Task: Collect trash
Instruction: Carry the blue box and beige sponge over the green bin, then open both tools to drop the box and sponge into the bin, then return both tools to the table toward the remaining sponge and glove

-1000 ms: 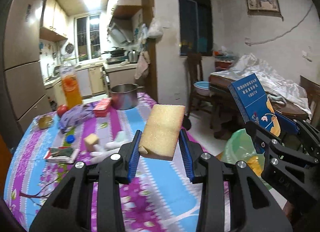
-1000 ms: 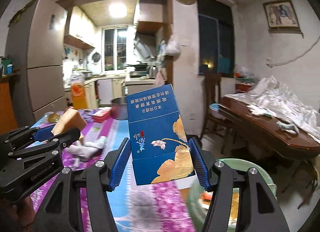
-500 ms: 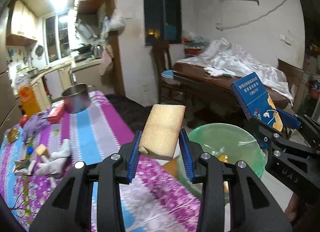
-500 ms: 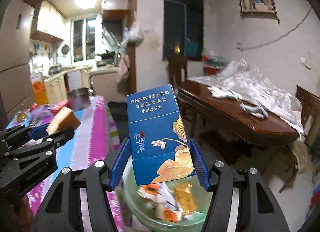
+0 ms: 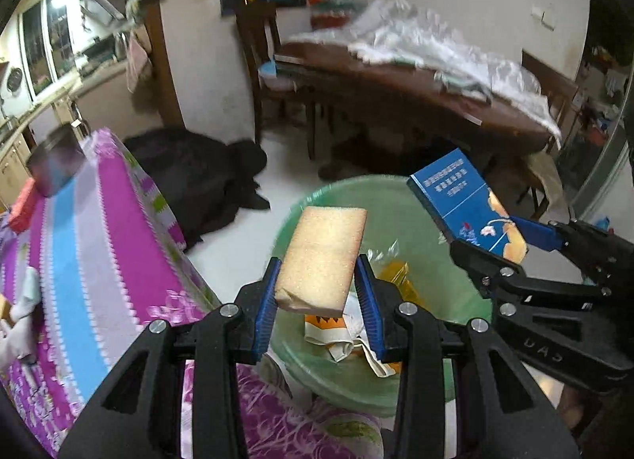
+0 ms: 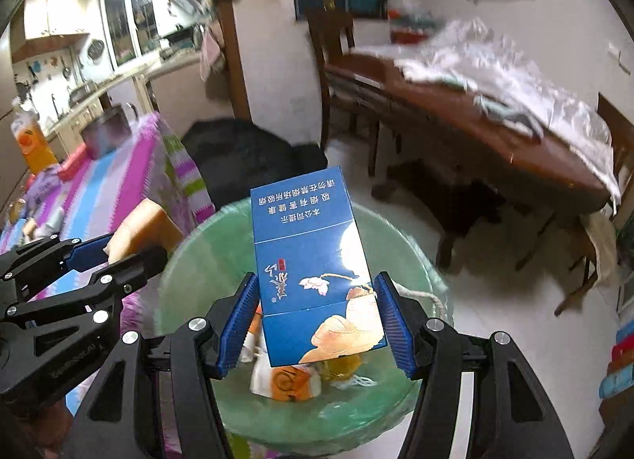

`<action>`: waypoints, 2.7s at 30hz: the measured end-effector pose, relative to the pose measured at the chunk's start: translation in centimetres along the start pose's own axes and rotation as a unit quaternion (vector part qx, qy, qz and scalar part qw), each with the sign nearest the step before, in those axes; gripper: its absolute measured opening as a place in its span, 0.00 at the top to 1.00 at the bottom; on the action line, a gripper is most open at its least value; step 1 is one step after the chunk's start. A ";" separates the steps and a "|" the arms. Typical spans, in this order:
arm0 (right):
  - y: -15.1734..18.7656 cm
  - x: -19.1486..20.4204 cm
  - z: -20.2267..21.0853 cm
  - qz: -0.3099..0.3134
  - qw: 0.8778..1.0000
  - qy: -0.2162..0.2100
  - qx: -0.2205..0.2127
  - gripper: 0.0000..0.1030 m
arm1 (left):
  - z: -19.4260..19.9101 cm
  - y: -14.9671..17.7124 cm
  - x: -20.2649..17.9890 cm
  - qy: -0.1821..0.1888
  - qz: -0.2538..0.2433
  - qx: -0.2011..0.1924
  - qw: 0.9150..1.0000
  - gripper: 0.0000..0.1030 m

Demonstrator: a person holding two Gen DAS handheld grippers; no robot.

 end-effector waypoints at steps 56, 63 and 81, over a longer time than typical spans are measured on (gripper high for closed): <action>1.2 0.9 3.3 -0.023 0.996 -0.010 -0.085 0.10 | 0.0 1.6 1.8 0.015 0.018 -0.019 1.000 0.06; 1.0 8.3 8.5 0.022 0.986 -0.058 -0.154 0.05 | 4.8 3.9 7.9 0.022 0.070 -0.048 0.996 0.06; 1.8 32.2 9.7 0.189 0.947 -0.217 -0.142 0.05 | 18.4 10.6 38.3 -0.228 0.184 -0.067 0.954 0.06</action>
Point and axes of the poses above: each gripper's, at about its wrist camera, not at the fingertips, and z roughly against the way its jaws point, x to its left, y to its underside, the point moved 6 cm from there along -z, roughly the way its jaws point, and after that the axes turned 1 degree about z, right-handed, at the moved point
